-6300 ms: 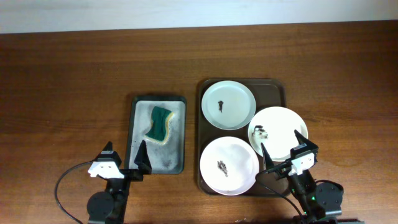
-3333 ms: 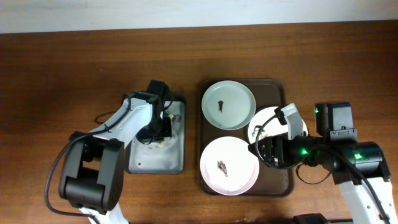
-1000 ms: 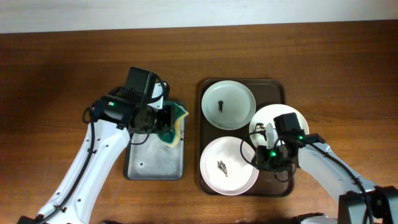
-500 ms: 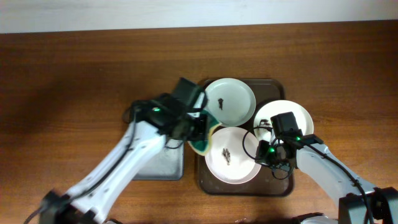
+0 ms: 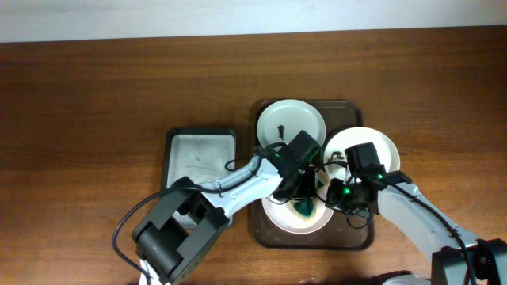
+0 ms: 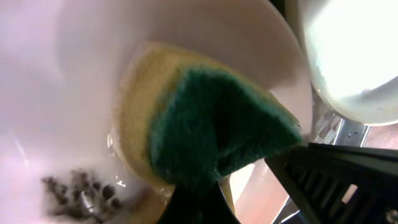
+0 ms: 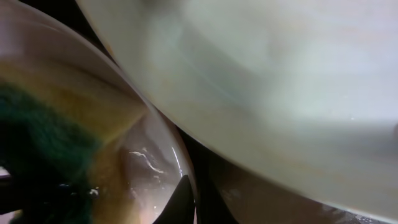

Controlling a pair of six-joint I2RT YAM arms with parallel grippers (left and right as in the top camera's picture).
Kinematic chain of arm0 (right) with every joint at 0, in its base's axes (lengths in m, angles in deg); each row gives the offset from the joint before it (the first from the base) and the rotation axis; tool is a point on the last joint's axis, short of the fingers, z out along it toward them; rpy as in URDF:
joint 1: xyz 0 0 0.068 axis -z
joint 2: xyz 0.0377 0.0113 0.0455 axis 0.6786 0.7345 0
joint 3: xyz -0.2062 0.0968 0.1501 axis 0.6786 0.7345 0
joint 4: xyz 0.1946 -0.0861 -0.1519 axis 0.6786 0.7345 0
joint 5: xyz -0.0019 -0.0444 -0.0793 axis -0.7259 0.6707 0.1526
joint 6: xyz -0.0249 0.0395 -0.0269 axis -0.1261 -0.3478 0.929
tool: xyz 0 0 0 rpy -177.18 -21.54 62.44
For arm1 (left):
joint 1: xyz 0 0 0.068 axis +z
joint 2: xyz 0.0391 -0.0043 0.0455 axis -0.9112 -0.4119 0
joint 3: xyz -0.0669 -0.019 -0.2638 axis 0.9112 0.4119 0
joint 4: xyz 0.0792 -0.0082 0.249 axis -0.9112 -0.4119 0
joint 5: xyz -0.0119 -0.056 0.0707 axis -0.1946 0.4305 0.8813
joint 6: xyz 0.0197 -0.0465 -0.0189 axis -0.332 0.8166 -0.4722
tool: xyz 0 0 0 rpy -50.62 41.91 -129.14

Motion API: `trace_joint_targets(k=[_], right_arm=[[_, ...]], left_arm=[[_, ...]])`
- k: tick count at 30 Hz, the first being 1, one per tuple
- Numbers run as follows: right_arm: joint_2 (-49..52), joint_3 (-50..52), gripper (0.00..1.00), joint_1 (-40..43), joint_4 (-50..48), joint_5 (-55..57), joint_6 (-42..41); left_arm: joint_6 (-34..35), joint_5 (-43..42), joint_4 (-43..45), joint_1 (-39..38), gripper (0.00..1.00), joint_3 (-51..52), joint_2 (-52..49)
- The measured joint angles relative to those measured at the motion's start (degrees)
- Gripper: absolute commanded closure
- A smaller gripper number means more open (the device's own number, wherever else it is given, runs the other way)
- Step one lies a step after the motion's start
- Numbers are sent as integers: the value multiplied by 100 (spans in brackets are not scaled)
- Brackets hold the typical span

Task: Clean dirty plates on tray and stack at the side
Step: 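Scrub the pink plate with the sponge held in the left gripper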

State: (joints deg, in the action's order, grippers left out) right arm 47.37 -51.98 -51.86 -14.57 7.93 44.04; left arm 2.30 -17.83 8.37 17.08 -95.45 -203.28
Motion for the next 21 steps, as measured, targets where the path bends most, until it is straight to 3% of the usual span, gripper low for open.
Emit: trace_joint_targets(k=[6,16,21], right_arm=[[0,0,96,0,0,2,-2],[-4,0,96,0,15,-13,-7],[-4,0,96,-72,15,-146,-70]], left_arm=[[85,455,-726,-4,100,-256,-98],[105,2647,-2140,55,100,-581,-101],[107,3150,-2367,22,100,-752,-203]])
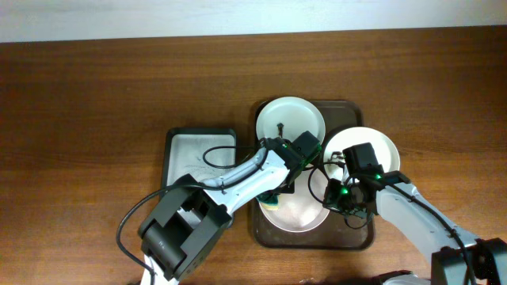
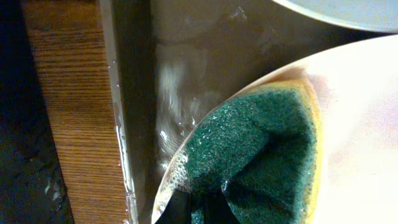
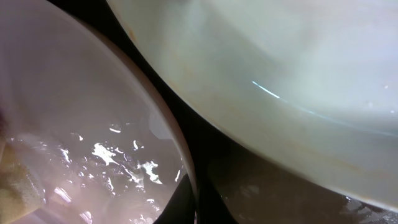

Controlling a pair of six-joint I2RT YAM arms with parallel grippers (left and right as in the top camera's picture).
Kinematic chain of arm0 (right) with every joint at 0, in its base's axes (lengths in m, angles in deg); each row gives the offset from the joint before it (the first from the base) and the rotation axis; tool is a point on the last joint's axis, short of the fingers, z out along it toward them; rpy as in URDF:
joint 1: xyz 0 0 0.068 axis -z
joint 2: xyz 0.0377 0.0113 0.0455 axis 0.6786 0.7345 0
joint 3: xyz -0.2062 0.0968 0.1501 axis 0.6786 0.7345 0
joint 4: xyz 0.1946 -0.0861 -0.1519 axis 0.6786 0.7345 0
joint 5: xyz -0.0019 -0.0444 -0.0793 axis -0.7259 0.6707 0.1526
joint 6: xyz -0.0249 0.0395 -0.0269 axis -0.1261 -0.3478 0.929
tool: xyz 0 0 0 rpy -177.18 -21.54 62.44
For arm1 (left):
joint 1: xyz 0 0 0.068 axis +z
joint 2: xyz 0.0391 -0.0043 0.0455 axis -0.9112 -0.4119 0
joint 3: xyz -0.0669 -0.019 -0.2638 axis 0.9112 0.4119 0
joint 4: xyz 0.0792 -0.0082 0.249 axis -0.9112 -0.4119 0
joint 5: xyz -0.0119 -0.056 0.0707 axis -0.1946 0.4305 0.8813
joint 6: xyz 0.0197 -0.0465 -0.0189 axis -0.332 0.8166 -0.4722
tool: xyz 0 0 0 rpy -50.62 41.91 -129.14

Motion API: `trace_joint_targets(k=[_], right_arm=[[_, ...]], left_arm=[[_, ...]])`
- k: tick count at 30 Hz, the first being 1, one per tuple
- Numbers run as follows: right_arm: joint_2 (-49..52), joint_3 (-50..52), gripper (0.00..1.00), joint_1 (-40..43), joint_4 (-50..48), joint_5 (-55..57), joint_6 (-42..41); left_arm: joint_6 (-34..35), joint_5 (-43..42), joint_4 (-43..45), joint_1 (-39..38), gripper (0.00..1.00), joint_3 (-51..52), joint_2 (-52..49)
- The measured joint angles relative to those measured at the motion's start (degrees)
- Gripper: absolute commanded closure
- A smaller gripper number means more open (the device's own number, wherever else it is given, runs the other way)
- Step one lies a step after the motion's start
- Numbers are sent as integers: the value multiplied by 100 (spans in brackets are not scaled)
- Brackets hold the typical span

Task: Clean dirty plates on tray and stack at the side

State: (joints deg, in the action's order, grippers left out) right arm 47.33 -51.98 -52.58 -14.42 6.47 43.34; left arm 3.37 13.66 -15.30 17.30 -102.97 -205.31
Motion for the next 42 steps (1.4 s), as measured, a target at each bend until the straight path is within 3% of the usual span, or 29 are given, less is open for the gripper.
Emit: trace_joint_targets(k=[4,10,19,24,28,32,35,42], right_arm=[[-7,-11,96,7,70,122,-42],[-28,-37,96,72,116,396,-83],[-28,-37,96,70,109,402,-55],[-26,-37,96,68,66,356,-31],[-28,-37,96,55,59,332,-9],[-74,-37,96,39,140,339,-11],[-442,-37,96,44,509,533,7],[-1753,-826,96,-398,1611,1469,369]], left_arm=[[0,-293,507,33,100,15,-2],[4,-1744,1864,240,100,249,-2],[15,-2428,2321,31,100,289,-98],[11,-2396,1690,199,100,181,-94],[-35,-1655,710,518,100,223,179],[-297,-964,365,660,100,358,885],[-509,-538,-2,872,100,404,1952],[-1305,-431,-402,2057,100,756,3014]])
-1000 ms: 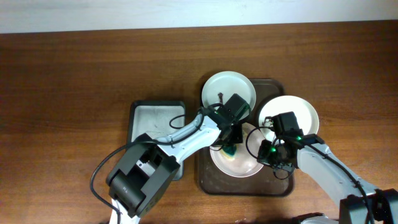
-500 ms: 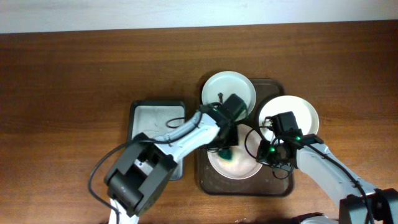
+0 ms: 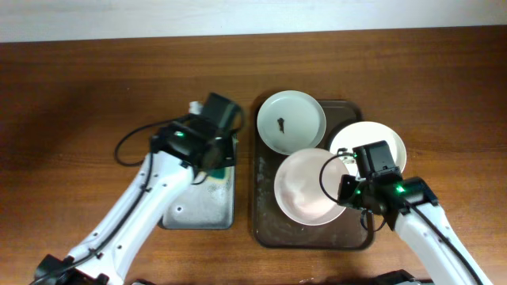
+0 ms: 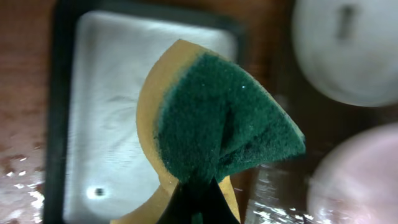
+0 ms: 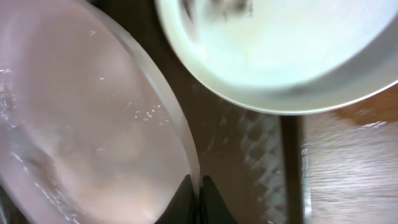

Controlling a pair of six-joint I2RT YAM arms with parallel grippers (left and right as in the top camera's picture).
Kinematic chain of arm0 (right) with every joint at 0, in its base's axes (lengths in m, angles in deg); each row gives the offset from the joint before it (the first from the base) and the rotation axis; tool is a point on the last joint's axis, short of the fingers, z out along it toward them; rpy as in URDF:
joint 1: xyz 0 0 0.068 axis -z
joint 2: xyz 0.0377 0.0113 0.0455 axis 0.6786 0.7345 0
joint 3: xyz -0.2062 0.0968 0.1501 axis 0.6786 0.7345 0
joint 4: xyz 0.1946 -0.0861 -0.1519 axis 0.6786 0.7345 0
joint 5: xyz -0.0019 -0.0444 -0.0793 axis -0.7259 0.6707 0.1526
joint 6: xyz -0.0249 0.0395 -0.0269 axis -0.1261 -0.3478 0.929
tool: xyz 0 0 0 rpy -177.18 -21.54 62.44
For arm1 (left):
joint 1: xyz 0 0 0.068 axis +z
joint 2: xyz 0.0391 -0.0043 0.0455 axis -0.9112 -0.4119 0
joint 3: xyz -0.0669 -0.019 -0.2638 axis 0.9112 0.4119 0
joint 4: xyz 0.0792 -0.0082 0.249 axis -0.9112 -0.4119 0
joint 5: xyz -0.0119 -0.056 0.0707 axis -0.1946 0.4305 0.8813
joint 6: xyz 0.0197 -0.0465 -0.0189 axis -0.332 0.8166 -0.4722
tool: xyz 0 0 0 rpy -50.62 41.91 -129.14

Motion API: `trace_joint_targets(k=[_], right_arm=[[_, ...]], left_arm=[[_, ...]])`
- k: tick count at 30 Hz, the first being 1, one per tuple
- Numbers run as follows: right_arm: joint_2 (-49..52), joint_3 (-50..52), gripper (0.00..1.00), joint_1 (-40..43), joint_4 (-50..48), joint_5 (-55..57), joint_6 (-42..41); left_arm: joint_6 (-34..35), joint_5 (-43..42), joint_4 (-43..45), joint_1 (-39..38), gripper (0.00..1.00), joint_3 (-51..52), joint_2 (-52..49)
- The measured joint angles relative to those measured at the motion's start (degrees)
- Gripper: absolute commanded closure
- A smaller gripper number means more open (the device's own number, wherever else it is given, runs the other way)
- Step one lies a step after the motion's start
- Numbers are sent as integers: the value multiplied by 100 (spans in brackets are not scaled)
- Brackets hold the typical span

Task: Clean dirty plates on tray and stack at the side

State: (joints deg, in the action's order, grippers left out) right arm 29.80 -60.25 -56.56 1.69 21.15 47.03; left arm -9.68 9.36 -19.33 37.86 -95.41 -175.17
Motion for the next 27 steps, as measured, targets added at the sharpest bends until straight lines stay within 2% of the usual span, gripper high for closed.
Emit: trace_joint_targets(k=[1,4,6,9,12,18,21,22,27], right_arm=[[-168,-179,96,-203,160,254,33],[-407,-527,96,-761,415,1001,74],[-431,-691,96,-1211,511,1606,94],[-428,-804,96,-1864,623,2662,114],[-376,-809,96,-2387,719,3383,136],[-120,-809,96,-3309,752,4343,173],[-63,-809,96,-3851,780,4986,177],[-61,-809,96,-4068,778,5263,173],[-61,-811,96,-4767,855,6262,221]], left_arm=[[-98,-57,133,197,100,232,9],[-380,-382,761,643,89,1080,-17],[-494,-577,1126,839,86,1545,-22],[-586,-748,1307,1084,79,1941,-24],[-673,-953,1357,1261,53,1974,-24],[-739,-1327,1392,1300,37,1974,31],[-748,-1558,1394,1300,8,1976,352],[-769,-1622,1392,1300,0,1976,466],[-774,-1904,1394,1300,0,1976,1158]])
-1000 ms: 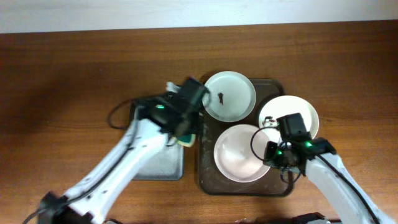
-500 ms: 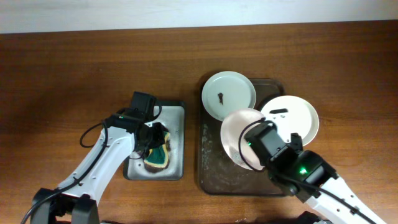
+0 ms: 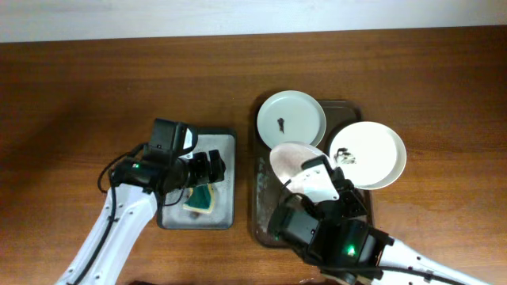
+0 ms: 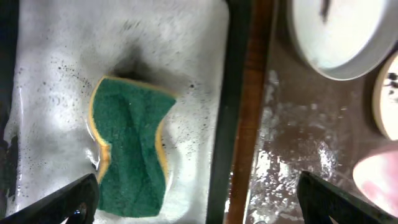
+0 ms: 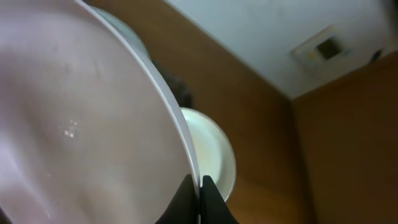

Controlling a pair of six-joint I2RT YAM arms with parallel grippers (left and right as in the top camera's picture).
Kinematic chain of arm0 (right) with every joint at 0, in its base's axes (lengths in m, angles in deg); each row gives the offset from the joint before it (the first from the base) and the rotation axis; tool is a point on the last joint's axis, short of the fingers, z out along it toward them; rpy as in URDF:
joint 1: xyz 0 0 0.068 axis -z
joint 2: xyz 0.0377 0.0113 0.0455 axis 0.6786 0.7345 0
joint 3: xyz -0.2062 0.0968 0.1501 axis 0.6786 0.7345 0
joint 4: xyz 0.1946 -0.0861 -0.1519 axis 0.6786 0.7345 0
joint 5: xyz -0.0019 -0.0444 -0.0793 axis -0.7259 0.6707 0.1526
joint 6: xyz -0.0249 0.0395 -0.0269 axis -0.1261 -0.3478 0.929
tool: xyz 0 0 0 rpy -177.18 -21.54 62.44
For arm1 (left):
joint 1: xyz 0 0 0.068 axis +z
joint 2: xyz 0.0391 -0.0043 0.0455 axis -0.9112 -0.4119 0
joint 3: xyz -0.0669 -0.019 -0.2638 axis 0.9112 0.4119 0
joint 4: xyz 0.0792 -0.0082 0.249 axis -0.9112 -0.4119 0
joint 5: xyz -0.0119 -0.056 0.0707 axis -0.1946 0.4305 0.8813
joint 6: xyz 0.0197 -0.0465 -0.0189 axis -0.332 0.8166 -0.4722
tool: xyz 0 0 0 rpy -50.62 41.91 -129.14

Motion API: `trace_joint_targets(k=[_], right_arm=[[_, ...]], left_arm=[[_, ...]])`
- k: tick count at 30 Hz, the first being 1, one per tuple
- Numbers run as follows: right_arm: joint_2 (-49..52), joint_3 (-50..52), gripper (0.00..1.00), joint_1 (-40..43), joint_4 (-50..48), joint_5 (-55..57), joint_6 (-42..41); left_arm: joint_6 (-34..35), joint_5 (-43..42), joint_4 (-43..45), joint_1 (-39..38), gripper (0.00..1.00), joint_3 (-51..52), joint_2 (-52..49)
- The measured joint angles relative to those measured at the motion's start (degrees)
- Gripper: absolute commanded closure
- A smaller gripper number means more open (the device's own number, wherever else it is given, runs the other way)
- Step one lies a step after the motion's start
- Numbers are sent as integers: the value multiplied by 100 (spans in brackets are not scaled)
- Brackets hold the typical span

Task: Clean dirty plates on tray and stack at the side

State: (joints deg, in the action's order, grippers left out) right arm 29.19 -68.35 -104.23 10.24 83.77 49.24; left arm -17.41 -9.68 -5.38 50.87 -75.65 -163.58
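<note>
A pink plate (image 3: pixel 290 155) hangs tilted above the brown tray (image 3: pixel 264 198), my right gripper (image 5: pixel 198 190) shut on its rim; it fills the right wrist view (image 5: pixel 81 124). Two white plates lie on the tray: one at the back (image 3: pixel 291 117) carrying a dark scrap, one at the right (image 3: pixel 367 154) with dark specks. The green and yellow sponge (image 4: pixel 127 146) lies loose in the grey soapy tray (image 4: pixel 56 74). Above that tray my left gripper (image 4: pixel 199 205) stands open with nothing between its fingers (image 4: pixel 62 202); overhead it sits at the tray's right side (image 3: pixel 204 170).
The grey tray (image 3: pixel 176 215) rests on the wooden table left of the brown tray, a strip of wood (image 4: pixel 249 124) between them. The brown tray's floor (image 4: pixel 292 155) is wet. My right arm (image 3: pixel 333 237) is raised high over the tray's front.
My left gripper has opened and the sponge now lies in the grey tray. My right gripper has lifted the pink plate off the brown tray and tilted it up.
The left gripper held the sponge on the pink plate's right side, then at its left edge, while the right gripper held its rim. Then the sponge hung over the grey tray. Now it lies there released, and the pink plate is lifted.
</note>
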Motion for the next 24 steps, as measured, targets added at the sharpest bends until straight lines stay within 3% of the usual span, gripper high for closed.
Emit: trace_joint_targets(k=[24], right_arm=[[0,0,96,-214,186,431,273]], left_arm=[[0,-26,-2,0,0,0,39]])
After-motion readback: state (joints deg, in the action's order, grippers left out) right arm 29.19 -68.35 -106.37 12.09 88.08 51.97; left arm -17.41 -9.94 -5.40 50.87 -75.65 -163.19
